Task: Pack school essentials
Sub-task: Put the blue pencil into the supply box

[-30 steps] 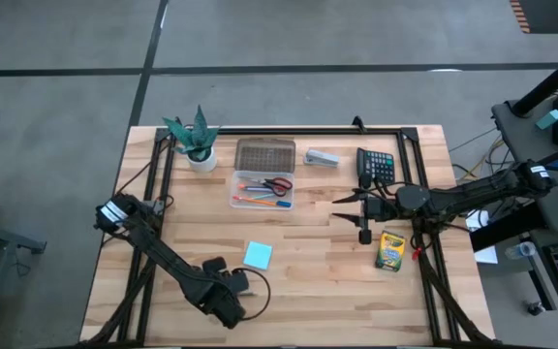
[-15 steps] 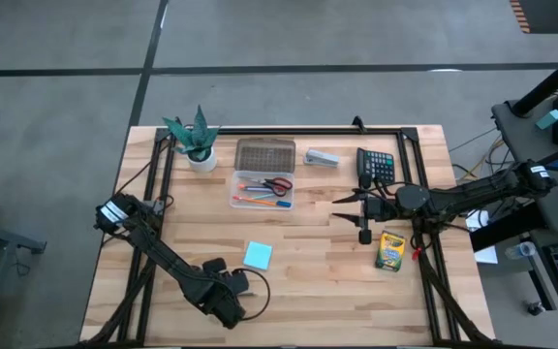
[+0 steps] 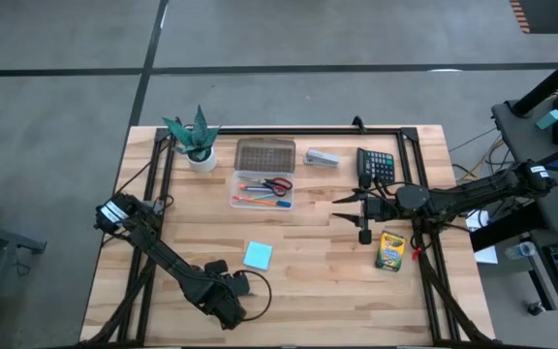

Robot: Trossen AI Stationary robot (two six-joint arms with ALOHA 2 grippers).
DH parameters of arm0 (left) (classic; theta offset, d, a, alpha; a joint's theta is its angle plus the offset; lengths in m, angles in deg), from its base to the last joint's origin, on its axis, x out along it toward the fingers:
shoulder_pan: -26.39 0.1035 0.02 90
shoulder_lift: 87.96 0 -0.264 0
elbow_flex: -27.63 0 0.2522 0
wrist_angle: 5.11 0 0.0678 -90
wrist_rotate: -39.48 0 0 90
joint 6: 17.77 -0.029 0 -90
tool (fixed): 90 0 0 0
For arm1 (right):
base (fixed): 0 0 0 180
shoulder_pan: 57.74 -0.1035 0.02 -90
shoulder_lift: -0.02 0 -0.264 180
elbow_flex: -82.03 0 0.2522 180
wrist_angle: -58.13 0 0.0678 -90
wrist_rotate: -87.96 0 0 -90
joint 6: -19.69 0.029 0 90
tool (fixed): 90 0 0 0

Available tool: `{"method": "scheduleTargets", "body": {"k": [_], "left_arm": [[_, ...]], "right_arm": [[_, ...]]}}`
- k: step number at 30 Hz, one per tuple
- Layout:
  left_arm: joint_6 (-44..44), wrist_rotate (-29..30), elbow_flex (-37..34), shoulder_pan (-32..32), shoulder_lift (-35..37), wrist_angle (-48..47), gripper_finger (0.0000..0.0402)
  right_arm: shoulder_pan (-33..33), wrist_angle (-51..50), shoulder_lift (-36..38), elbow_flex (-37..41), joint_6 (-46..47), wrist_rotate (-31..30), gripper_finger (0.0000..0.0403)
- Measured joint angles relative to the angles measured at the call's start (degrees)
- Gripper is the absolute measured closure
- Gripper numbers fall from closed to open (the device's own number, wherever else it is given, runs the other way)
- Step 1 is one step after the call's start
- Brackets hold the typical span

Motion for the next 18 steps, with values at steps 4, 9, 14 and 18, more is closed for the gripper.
{"method": "scheduleTargets", "body": {"k": [4, 9, 14, 18], "left_arm": [[-0.1, -0.3, -0.2, 0.0, -0.1, 0.1, 0.0236], [-0.1, -0.9, -0.1, -0.2, -1.8, 0.5, 0.0236], [-0.1, -1.8, 0.1, -0.1, -3.0, 0.6, 0.0237], [-0.1, -2.2, 0.1, -0.1, -3.0, 0.3, 0.0259]], "right_arm": [[0.0, 0.0, 0.0, 0.0, 0.0, 0.0, 0.0271], [0.0, 0.0, 0.0, 0.0, 0.0, 0.0, 0.0271], [0.0, -0.3, 0.0, 0.0, 0.0, 0.0, 0.0271], [0.0, -0.4, 0.0, 0.0, 0.0, 0.0, 0.0271]]}}
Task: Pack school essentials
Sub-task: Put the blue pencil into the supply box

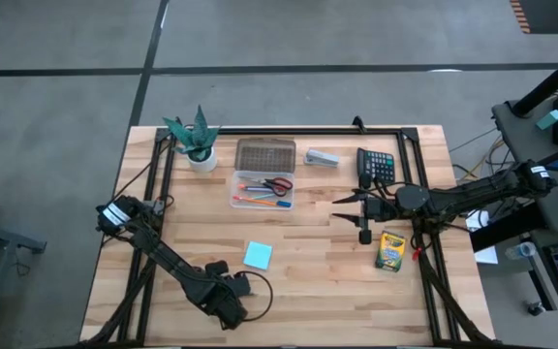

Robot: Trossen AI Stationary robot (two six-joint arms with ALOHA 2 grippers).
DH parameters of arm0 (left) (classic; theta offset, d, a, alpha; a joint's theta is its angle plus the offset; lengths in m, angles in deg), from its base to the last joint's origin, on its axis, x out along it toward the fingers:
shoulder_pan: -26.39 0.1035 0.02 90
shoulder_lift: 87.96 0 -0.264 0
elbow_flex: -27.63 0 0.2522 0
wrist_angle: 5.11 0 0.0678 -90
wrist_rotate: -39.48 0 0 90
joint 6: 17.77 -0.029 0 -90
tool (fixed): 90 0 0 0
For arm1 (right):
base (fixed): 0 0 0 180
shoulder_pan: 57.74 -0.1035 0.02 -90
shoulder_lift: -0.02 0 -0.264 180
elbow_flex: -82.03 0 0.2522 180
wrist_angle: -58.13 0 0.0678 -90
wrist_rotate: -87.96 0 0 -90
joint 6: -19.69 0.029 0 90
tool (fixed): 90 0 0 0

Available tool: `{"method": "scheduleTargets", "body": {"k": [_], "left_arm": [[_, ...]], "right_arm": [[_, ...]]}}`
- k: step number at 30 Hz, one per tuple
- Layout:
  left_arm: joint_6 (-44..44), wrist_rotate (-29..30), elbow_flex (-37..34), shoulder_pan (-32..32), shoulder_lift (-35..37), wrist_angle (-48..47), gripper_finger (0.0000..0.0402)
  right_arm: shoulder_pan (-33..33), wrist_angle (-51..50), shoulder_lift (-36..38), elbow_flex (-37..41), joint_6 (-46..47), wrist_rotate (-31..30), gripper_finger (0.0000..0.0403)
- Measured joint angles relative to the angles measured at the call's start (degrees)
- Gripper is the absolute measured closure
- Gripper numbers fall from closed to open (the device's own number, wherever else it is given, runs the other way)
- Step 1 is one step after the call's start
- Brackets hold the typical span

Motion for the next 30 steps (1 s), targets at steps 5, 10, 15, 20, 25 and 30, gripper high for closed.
{"method": "scheduleTargets", "body": {"k": [5, 10, 15, 20, 25, 30], "left_arm": [[0.1, -0.5, 0.0, 0.0, -0.1, -0.1, 0.0318], [0.1, -1.4, 0.0, 0.1, -0.1, 0.1, 0.039], [0.0, -2.1, -0.1, 0.4, 0.2, 0.1, 0.0397], [-1.8, -3.2, 2.2, 1.5, 0.8, -3.1, 0.04], [-3.8, -3.5, 6.1, 3.3, 2.1, -9.0, 0.0401], [-9.0, -3.8, 11.4, 5.5, 2.2, -15.7, 0.0401]], "right_arm": [[0.0, 0.0, 0.0, 0.0, 0.0, 0.0, 0.0271], [0.0, -0.1, 0.0, 0.0, 0.0, 0.0, 0.0271], [0.0, -0.1, 0.0, 0.0, -0.1, 0.0, 0.0271], [0.0, -0.1, 0.0, 0.0, -0.2, 0.0, 0.0271], [0.0, -0.1, 0.0, 0.0, -0.2, 0.0, 0.0271], [0.0, -0.1, 0.0, 0.0, -0.2, -0.1, 0.0271]]}}
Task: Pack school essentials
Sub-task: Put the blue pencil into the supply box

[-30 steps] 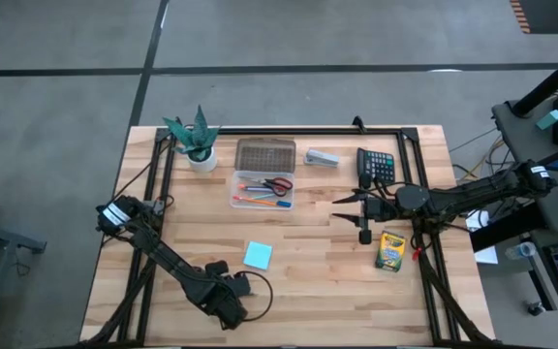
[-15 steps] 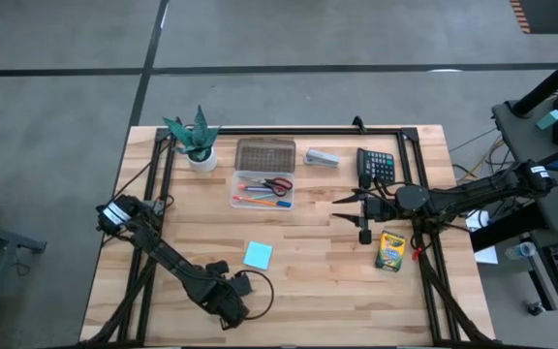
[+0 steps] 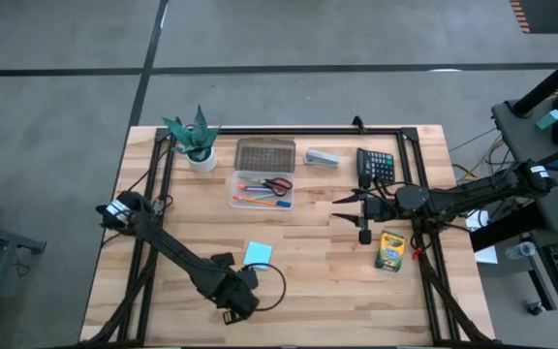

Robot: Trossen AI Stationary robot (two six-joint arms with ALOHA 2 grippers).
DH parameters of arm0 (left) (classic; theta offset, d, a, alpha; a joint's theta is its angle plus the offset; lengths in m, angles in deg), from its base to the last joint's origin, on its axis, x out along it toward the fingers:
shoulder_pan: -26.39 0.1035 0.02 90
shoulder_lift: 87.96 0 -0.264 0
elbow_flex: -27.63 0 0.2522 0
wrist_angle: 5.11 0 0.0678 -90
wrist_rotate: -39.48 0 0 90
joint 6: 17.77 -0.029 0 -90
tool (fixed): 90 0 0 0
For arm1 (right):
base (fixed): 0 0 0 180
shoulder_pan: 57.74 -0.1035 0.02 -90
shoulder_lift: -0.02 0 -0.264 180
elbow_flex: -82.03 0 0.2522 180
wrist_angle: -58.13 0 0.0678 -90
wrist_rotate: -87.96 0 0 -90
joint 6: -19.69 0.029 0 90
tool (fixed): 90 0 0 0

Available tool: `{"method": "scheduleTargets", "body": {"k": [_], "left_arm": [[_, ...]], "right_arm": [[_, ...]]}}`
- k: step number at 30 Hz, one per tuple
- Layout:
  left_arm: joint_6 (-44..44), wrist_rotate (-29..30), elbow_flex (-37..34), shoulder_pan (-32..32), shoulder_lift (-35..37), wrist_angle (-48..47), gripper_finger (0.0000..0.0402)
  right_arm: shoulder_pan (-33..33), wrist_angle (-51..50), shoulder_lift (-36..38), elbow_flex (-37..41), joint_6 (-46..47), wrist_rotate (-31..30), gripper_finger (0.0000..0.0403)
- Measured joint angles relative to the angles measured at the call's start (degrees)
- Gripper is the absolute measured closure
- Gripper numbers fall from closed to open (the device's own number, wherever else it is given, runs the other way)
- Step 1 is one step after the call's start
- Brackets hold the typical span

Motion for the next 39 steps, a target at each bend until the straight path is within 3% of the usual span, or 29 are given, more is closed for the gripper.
{"method": "scheduleTargets", "body": {"k": [9, 17, 27, 39], "left_arm": [[-20.3, 1.8, 7.6, 9.3, 0.1, -12.5, 0.0401], [-44.2, 9.5, 7.7, 23.0, 0.4, -12.7, 0.0402], [-63.9, 12.3, 6.2, 39.0, 0.1, 0.5, 0.0401], [-71.4, 12.1, 0.9, 47.4, -0.2, 9.3, 0.0401]], "right_arm": [[0.0, 0.0, 0.0, 0.0, 0.2, -0.3, 0.0271], [0.0, -0.6, 0.0, 0.0, 0.4, -0.3, 0.0271], [0.0, -1.0, 0.0, 0.0, 0.2, -0.3, 0.0271], [0.0, -1.3, 0.0, 0.0, 0.0, -0.3, 0.0271]]}}
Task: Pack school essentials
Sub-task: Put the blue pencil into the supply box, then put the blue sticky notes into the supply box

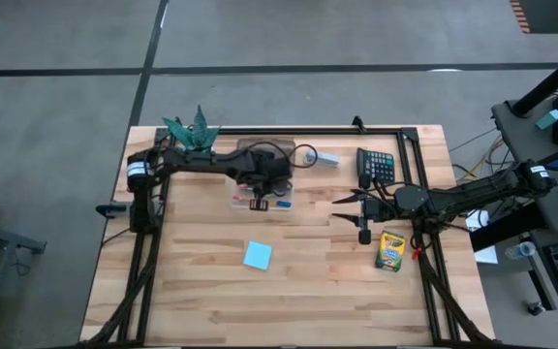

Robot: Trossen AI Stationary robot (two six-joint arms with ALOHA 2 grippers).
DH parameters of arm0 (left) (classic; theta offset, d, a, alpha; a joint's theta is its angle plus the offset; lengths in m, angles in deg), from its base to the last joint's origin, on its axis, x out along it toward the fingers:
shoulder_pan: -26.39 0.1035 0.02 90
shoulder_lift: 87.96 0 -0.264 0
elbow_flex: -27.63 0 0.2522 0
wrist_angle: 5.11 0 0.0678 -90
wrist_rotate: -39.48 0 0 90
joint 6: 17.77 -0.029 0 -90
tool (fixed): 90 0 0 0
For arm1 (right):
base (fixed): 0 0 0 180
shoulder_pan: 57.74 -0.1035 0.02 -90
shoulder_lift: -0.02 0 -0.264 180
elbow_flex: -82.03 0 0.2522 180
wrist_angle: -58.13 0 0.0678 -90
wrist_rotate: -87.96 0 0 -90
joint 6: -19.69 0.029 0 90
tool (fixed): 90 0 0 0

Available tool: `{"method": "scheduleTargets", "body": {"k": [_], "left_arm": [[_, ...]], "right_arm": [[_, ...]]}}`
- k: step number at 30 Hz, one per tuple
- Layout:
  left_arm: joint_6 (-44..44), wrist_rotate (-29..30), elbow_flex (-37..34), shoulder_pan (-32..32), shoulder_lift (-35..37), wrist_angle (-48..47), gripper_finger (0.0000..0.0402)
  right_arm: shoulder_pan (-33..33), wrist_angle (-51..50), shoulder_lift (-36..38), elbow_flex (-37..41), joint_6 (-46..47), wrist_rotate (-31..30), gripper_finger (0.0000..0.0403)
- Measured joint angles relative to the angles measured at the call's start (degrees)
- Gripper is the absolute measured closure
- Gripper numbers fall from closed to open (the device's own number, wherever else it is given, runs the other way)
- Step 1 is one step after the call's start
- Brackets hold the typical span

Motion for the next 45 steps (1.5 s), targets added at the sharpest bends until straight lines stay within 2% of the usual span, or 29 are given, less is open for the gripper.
{"method": "scheduleTargets", "body": {"k": [18, 30, 33, 39, 42, 45], "left_arm": [[-3.9, 1.8, -3.0, 1.7, 0.0, 3.1, 0.04], [-2.7, 5.2, -3.0, 1.0, 0.2, 3.0, 0.0292], [-0.3, 5.2, -2.7, -0.9, 0.8, 2.6, 0.028], [12.4, 6.0, -1.6, -7.9, 2.7, 4.3, 0.0279], [16.9, 6.3, -2.2, -13.4, 3.3, 10.3, 0.0279], [17.7, 8.3, -3.4, -19.6, 3.4, 18.8, 0.0279]], "right_arm": [[0.0, 0.0, 0.0, 0.0, 0.0, 0.0, 0.0271], [0.0, 0.0, 0.0, 0.0, 0.0, 0.0, 0.0271], [0.0, 0.0, 0.0, 0.0, 0.2, 0.0, 0.0271], [0.0, -0.3, 0.0, 0.0, 0.1, 0.0, 0.0271], [0.0, -0.5, 0.0, 0.0, 0.2, 0.0, 0.0271], [0.0, -0.7, 0.0, 0.0, 0.3, 0.0, 0.0271]]}}
